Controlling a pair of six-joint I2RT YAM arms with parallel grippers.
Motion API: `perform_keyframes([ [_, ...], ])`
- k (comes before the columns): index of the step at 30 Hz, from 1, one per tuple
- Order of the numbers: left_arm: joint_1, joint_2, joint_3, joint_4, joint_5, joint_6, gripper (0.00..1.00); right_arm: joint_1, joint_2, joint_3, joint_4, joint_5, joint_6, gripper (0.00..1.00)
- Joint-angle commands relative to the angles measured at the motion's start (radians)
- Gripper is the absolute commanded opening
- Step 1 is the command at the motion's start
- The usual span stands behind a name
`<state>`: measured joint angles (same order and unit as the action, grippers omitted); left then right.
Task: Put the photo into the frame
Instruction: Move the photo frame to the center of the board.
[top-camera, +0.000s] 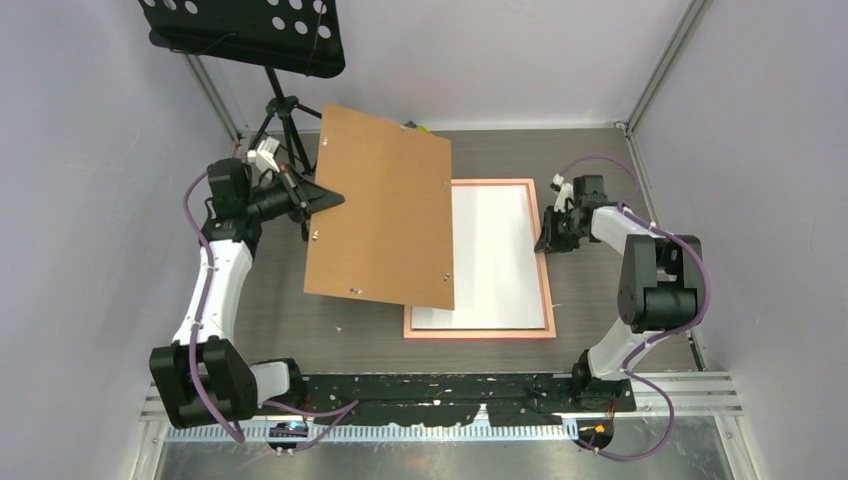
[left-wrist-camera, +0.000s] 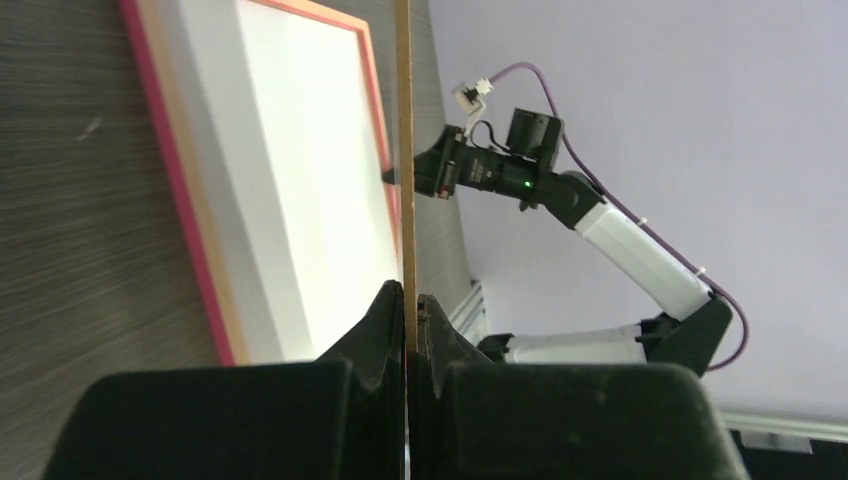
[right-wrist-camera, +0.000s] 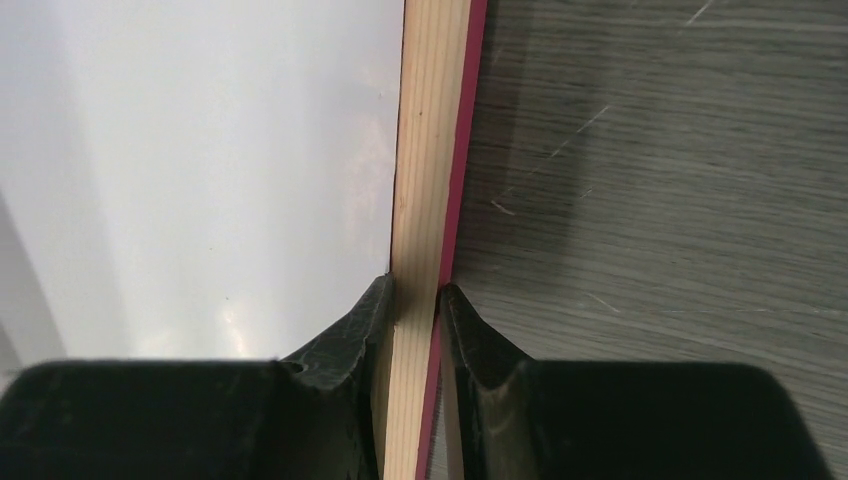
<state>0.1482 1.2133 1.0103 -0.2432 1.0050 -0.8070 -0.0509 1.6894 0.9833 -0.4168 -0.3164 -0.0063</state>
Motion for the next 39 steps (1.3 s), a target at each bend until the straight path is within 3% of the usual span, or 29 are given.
perform_keyframes([
  [1, -0.072, 0.033, -0.034, 0.336, 0.026, -0.237, 0.0, 0.017, -0.079, -0.006, 0.052, -0.056, 0.049, 0.06],
  [6, -0.184, 0.126, -0.111, 0.626, -0.043, -0.412, 0.0, 0.017, -0.098, -0.024, 0.071, -0.09, 0.067, 0.06],
  [10, -0.26, 0.205, -0.137, 0.745, -0.113, -0.475, 0.0, 0.017, -0.102, -0.03, 0.078, -0.105, 0.077, 0.06],
  [29, -0.432, 0.473, -0.185, 1.029, -0.3, -0.5, 0.0, 0.008, -0.082, -0.072, 0.106, -0.085, 0.09, 0.07],
  [39, -0.481, 0.482, -0.222, 1.057, -0.322, -0.512, 0.0, -0.012, -0.078, -0.085, 0.113, -0.087, 0.091, 0.09],
])
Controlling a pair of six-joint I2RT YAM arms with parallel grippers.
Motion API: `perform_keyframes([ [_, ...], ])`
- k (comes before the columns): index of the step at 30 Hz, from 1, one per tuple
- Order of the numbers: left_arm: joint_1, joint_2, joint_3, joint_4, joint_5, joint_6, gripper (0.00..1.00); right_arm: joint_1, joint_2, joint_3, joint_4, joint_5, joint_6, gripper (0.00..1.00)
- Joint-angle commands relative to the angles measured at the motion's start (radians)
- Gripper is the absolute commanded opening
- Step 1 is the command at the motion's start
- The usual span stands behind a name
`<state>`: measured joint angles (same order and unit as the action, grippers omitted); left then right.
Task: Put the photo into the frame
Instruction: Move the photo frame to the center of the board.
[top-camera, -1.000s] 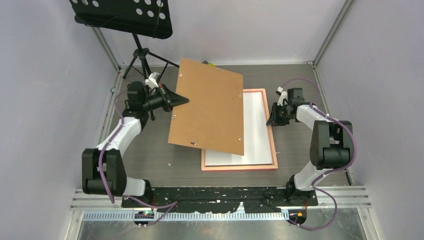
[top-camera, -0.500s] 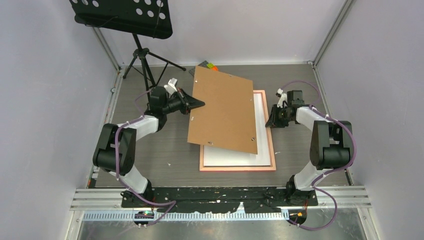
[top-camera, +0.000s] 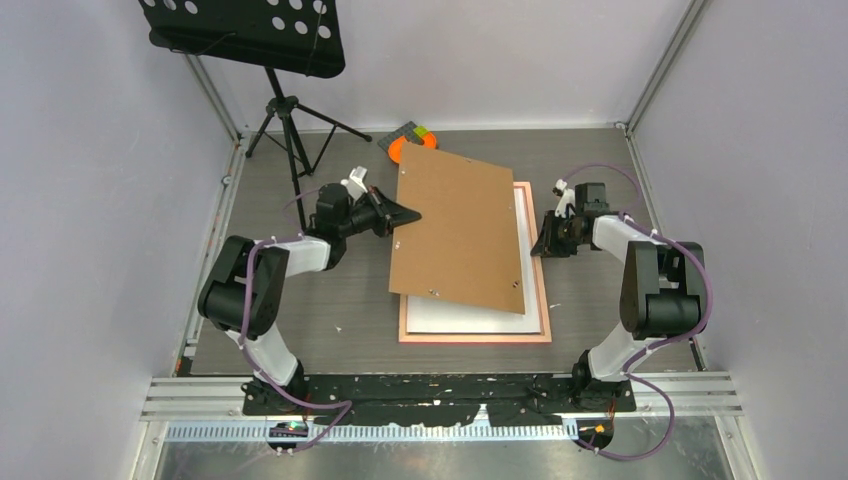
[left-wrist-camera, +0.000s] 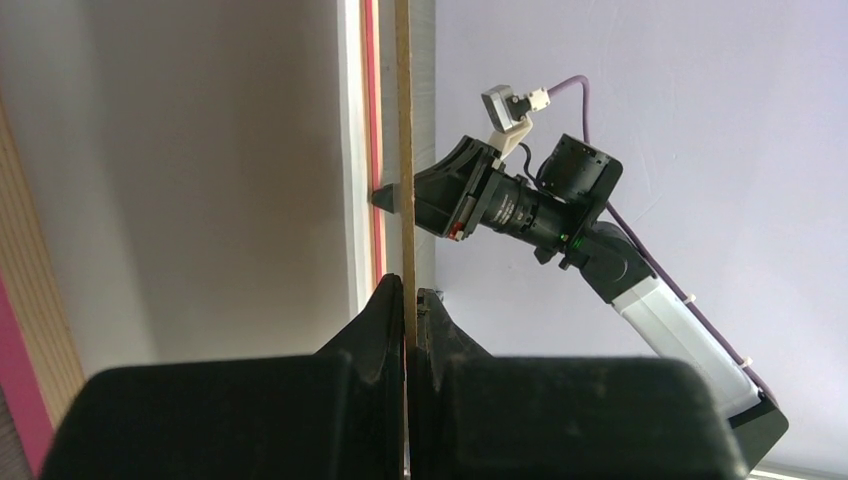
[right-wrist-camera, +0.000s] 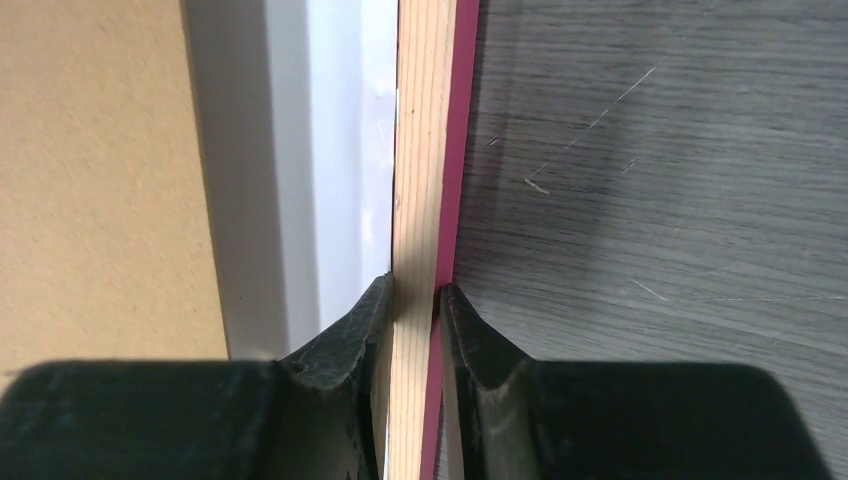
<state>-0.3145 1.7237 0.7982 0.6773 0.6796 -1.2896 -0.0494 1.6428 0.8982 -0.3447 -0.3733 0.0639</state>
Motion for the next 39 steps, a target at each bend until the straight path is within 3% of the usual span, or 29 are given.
perform_keyframes([
  [1, -0.021, -0.032, -0.014, 0.136, 0.003, -0.03, 0.0, -0.014, -0.03, 0.0, 0.041, -0.031, 0.019, 0.09],
  [11, -0.07, -0.086, -0.047, 0.07, -0.005, -0.016, 0.0, -0.059, -0.007, -0.003, 0.048, -0.052, 0.016, 0.16],
  [23, -0.103, -0.065, -0.036, 0.077, -0.02, -0.028, 0.0, -0.095, -0.023, -0.01, 0.041, -0.078, 0.014, 0.47],
  [39, -0.133, -0.074, -0.036, 0.037, -0.061, -0.042, 0.0, -0.154, 0.009, -0.024, 0.053, -0.233, 0.012, 0.48],
])
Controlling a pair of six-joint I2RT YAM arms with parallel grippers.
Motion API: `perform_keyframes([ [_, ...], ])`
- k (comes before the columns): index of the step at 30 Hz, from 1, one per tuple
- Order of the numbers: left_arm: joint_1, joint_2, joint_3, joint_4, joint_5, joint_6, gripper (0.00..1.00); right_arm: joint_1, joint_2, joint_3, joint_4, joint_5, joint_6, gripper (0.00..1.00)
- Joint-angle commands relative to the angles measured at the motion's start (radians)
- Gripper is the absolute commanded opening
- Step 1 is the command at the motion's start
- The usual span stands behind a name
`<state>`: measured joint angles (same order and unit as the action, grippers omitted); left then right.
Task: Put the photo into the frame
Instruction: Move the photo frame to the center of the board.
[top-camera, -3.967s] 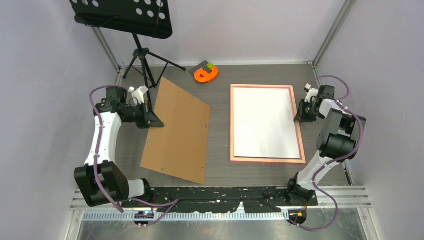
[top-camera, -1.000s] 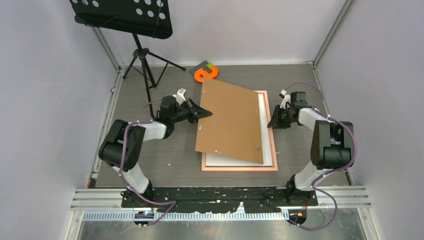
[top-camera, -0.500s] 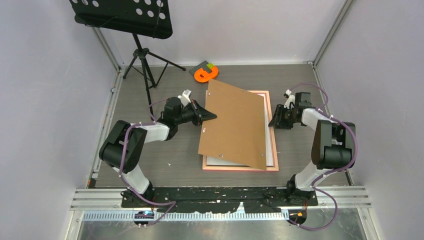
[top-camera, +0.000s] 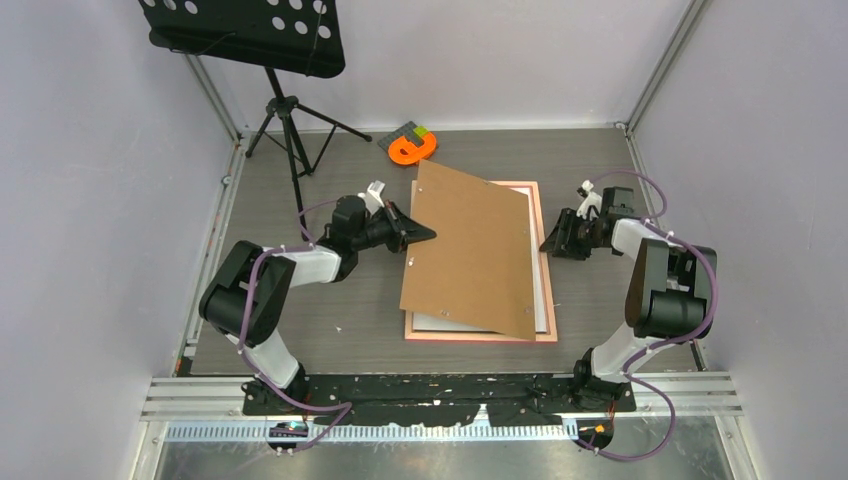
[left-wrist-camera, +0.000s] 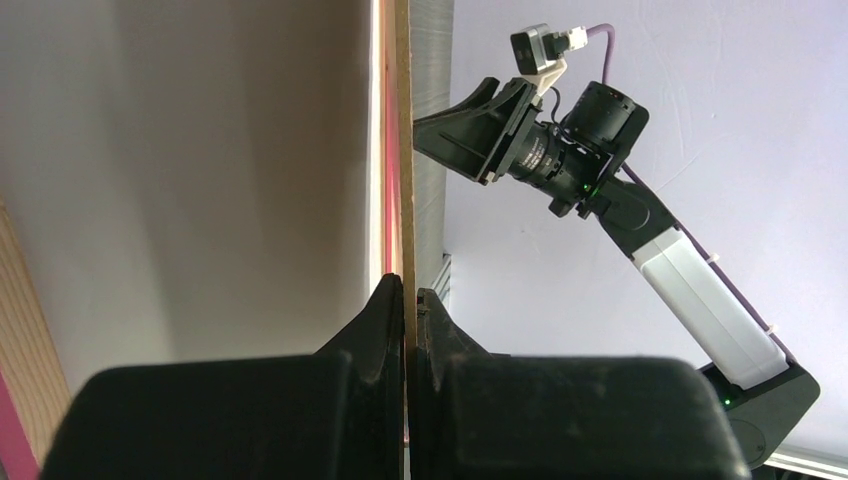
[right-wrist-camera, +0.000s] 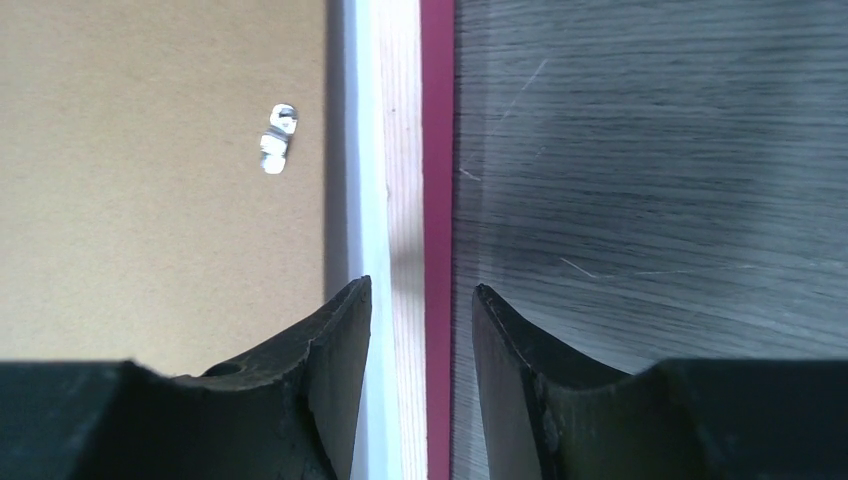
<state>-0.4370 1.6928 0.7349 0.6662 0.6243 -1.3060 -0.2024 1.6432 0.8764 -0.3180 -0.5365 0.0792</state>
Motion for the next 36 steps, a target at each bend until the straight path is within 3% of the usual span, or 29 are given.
perform_keyframes([
  [1, -0.011, -0.046, 0.026, 0.047, -0.007, -0.026, 0.0, -0.001, 0.013, -0.001, 0.025, -0.072, -0.008, 0.47],
  [27, -0.012, -0.052, 0.071, 0.101, 0.015, -0.026, 0.0, -0.032, 0.077, 0.006, 0.022, -0.114, -0.017, 0.43],
  [36, -0.011, -0.028, 0.101, 0.095, 0.021, 0.013, 0.0, -0.06, 0.091, 0.004, 0.028, -0.164, -0.003, 0.48],
])
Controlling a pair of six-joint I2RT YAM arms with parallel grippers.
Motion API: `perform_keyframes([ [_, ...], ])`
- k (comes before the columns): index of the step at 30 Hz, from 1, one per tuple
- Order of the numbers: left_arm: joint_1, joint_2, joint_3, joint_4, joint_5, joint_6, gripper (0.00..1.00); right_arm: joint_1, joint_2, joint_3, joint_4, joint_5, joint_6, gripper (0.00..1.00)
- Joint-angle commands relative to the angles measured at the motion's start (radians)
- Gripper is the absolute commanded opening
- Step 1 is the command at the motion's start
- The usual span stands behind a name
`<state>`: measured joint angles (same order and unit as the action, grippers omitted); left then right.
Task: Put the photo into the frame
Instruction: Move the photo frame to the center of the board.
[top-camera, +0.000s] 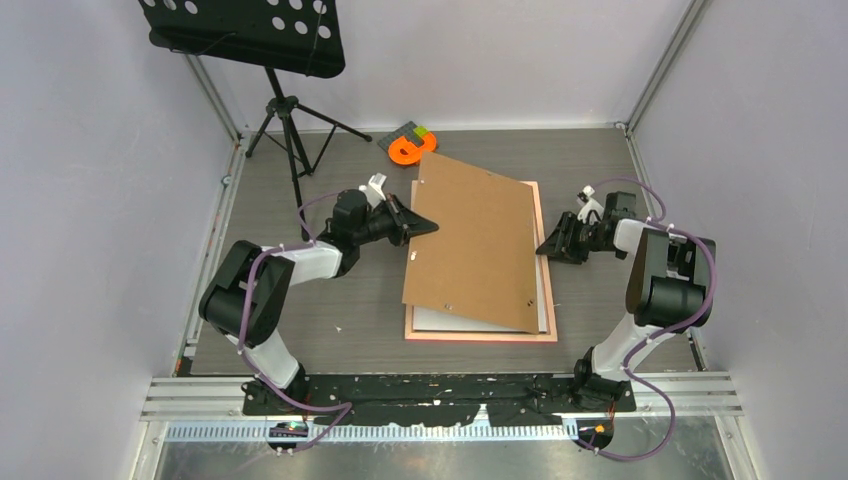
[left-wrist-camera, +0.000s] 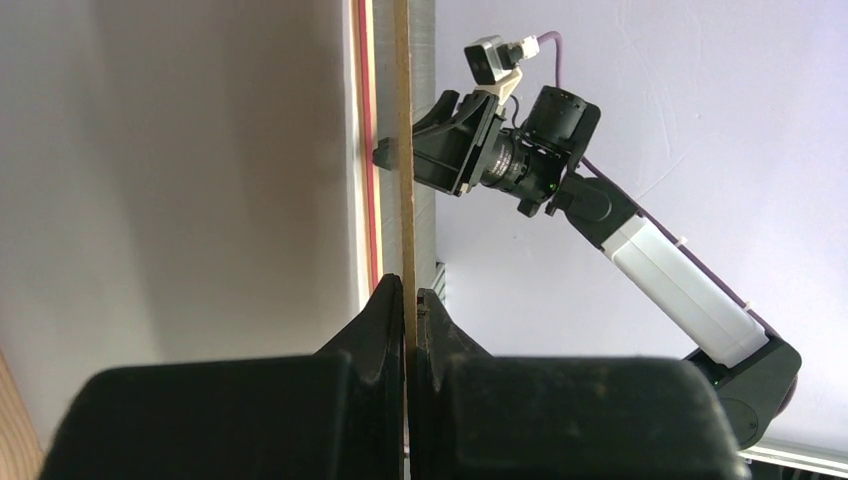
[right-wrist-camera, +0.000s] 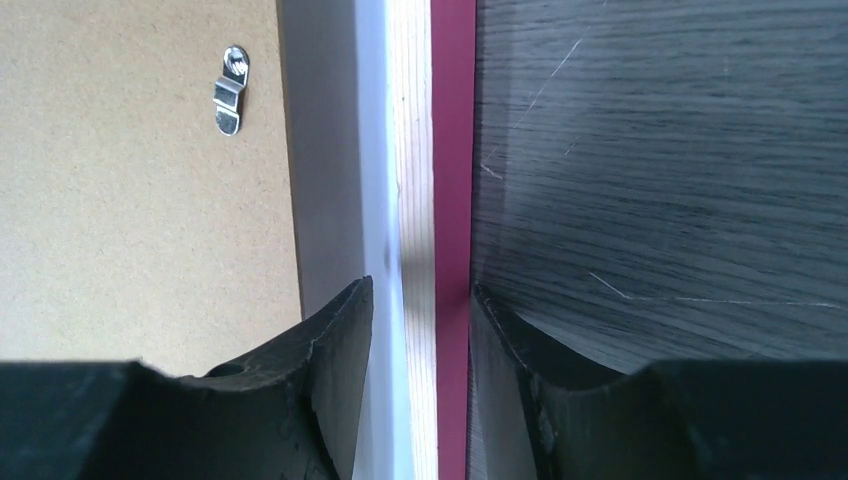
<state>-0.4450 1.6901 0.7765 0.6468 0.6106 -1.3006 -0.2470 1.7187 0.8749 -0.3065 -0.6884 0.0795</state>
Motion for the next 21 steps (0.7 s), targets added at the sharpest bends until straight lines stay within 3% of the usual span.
perform_keyframes([
  [1, -0.003, -0.019, 0.06, 0.113, 0.035, 0.01, 0.0, -0.02, 0.015, 0.005, 0.018, -0.015, -0.002, 0.48],
  [15, -0.003, 0.029, 0.071, 0.104, -0.003, 0.114, 0.0, -0.081, 0.043, 0.001, 0.018, -0.046, 0.007, 0.52],
  [21, -0.002, 0.056, 0.065, 0.121, -0.008, 0.086, 0.0, -0.082, 0.048, -0.001, 0.02, -0.044, 0.005, 0.53],
])
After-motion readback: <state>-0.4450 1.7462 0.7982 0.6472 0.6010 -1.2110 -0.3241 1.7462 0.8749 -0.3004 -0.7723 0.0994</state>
